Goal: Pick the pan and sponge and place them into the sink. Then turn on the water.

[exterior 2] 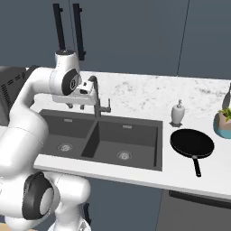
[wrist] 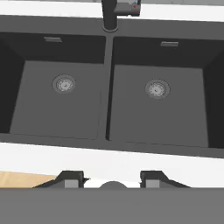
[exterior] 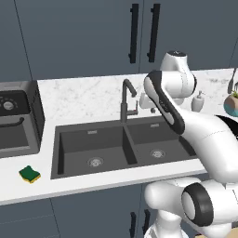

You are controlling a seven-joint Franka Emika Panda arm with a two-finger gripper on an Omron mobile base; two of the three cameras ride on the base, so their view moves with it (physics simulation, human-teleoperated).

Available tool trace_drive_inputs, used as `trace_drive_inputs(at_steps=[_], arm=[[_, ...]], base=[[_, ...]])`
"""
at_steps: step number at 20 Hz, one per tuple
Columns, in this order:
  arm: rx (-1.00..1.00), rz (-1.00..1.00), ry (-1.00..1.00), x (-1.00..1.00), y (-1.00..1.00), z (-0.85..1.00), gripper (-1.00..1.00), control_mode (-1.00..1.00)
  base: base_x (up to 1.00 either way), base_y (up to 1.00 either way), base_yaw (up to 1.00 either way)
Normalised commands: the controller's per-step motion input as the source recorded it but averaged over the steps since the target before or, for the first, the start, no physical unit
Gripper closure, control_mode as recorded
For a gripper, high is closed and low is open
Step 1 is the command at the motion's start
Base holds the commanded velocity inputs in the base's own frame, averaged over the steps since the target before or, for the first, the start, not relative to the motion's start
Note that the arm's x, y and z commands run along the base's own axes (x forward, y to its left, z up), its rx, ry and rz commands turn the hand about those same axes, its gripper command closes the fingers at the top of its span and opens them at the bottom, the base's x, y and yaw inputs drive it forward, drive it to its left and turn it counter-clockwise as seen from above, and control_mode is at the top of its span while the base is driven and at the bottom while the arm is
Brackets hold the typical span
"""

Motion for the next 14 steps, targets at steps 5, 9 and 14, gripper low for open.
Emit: trace_drive_inputs(at_steps=[5,9,14], arm=[[0.0,0.0,0.0,-0.26,-0.48,0.0,-1.0,-1.0],[0.1,0.0,0.0,-0.6,-1.0,0.0,-1.0,-1.0],[0.09,-0.06,0.05,-0.55,-1.0,-0.12,-1.0,-1.0]], base=[[0.0,0.0,0.0],[0.0,0.0,0.0],[0.0,0.0,0.0]])
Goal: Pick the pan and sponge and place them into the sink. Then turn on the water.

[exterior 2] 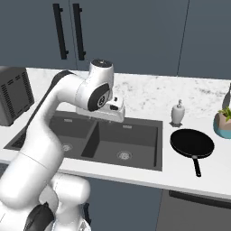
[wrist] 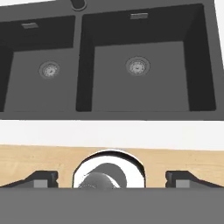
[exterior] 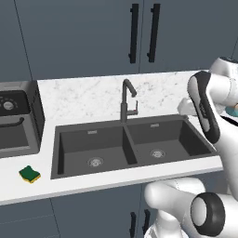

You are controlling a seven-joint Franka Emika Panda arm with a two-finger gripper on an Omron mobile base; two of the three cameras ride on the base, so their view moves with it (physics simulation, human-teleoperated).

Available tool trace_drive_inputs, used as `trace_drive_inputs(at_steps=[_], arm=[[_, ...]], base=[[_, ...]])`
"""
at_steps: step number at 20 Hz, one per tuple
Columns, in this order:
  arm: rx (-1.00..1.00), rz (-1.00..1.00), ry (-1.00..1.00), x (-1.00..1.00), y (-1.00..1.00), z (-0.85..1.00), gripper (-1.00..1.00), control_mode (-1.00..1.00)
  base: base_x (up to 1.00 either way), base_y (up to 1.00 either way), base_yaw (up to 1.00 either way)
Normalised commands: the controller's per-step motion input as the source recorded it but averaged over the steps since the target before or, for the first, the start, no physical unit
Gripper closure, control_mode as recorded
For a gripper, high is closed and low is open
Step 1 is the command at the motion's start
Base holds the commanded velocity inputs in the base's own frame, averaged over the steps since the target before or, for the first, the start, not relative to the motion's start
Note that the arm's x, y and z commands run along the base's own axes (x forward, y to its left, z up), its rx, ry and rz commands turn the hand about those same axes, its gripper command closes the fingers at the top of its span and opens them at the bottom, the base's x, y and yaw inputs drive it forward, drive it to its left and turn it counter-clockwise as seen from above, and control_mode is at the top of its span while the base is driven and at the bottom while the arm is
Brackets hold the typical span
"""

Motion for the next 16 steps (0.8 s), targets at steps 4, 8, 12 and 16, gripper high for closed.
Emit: trace_drive_inputs(at_steps=[4,8,12,16], arm=[[0.0,-0.15,0.1,-0.15,-1.0,-0.34,-1.0,-1.0],[0.01,-0.12,0.1,0.13,-1.0,-0.36,-1.0,-1.0],[0.01,-0.13,0.12,0.52,-1.0,-0.35,-1.0,-1.0],[0.0,-0.1,0.09,0.73,-1.0,-0.43,-1.0,-1.0]], base=[[0.0,0.0,0.0],[0.0,0.0,0.0],[0.0,0.0,0.0],[0.0,0.0,0.0]])
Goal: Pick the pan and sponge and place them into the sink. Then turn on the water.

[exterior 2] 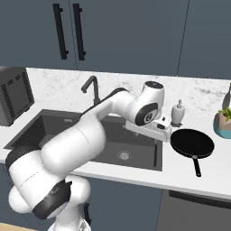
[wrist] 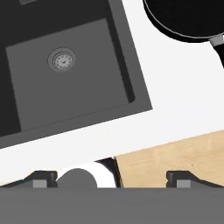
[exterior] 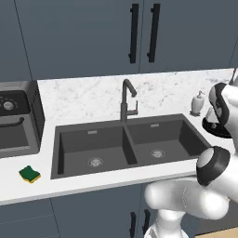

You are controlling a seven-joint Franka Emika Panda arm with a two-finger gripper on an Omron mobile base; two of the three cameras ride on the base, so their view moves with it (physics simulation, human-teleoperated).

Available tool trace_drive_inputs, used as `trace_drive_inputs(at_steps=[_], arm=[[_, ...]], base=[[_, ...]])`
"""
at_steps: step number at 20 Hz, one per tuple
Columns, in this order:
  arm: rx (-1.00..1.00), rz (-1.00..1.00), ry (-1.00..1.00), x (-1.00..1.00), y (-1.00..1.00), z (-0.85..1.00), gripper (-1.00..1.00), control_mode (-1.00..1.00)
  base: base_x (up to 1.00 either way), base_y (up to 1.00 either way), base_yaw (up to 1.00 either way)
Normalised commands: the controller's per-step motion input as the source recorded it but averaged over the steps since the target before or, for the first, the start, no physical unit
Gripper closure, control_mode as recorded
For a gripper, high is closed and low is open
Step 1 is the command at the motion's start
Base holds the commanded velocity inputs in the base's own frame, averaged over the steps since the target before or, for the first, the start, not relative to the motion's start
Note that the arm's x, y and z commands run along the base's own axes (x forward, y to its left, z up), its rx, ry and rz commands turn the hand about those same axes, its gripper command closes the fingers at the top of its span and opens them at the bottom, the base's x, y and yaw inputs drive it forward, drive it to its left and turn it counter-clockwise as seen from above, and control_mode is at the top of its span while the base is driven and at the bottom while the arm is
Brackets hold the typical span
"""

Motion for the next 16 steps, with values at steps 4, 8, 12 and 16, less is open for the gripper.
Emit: trace_drive_inputs(at_steps=[4,8,12,16], arm=[[0.0,-0.05,0.09,0.95,-1.0,-0.57,-1.0,-1.0],[0.0,-0.05,0.09,0.86,-0.94,-0.51,-1.0,-1.0],[0.0,-0.02,0.06,0.27,-0.38,-0.14,-1.0,-1.0],[0.0,0.0,0.0,0.0,-0.04,0.0,-1.0,-1.0]], base=[[0.0,0.0,0.0],[0.0,0.0,0.0],[0.0,0.0,0.0],[0.0,0.0,0.0]])
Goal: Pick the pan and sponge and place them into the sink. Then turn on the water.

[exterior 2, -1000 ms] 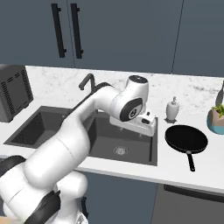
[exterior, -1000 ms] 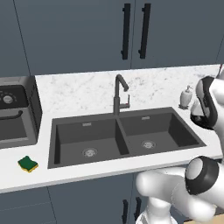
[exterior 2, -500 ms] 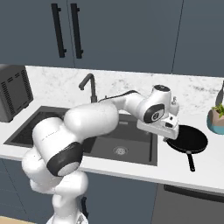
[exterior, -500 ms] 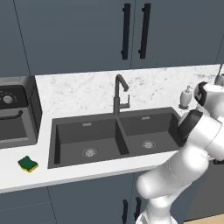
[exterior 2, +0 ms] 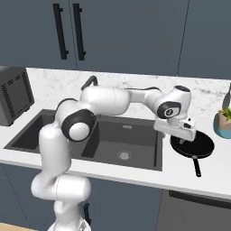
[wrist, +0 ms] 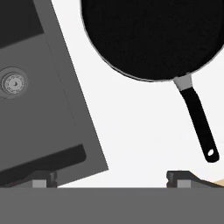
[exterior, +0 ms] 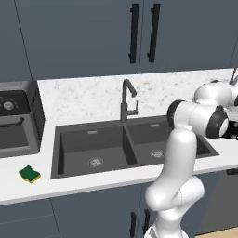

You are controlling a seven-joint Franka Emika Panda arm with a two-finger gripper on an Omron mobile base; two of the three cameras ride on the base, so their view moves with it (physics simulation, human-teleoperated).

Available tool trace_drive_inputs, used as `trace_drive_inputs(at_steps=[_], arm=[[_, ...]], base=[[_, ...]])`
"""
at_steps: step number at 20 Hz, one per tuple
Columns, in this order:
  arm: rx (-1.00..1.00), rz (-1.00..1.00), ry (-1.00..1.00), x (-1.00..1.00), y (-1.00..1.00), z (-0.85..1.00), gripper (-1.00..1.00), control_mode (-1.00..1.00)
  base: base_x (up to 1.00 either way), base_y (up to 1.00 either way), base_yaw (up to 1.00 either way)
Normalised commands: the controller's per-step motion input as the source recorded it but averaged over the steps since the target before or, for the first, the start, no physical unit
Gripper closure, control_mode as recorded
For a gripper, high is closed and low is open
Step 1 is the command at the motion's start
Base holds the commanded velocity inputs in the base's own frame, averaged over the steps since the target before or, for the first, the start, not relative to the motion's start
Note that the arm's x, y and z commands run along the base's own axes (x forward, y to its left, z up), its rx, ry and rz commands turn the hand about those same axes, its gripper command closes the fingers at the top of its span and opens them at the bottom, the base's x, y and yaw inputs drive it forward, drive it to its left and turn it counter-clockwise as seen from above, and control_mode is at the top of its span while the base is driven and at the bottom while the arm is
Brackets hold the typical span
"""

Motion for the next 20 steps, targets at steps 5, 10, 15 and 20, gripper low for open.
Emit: trace_drive_inputs(at_steps=[5,10,15,20], arm=[[0.0,0.0,0.0,0.0,0.0,-0.03,-1.0,-1.0],[0.0,0.0,0.0,0.0,0.0,-0.19,-1.0,-1.0],[-0.03,0.0,0.0,0.0,0.0,-0.45,-1.0,-1.0],[-0.08,0.0,0.0,0.0,-0.06,-0.49,-1.0,-1.0]], base=[[0.0,0.0,0.0],[0.0,0.0,0.0],[0.0,0.0,0.0],[0.0,0.0,0.0]])
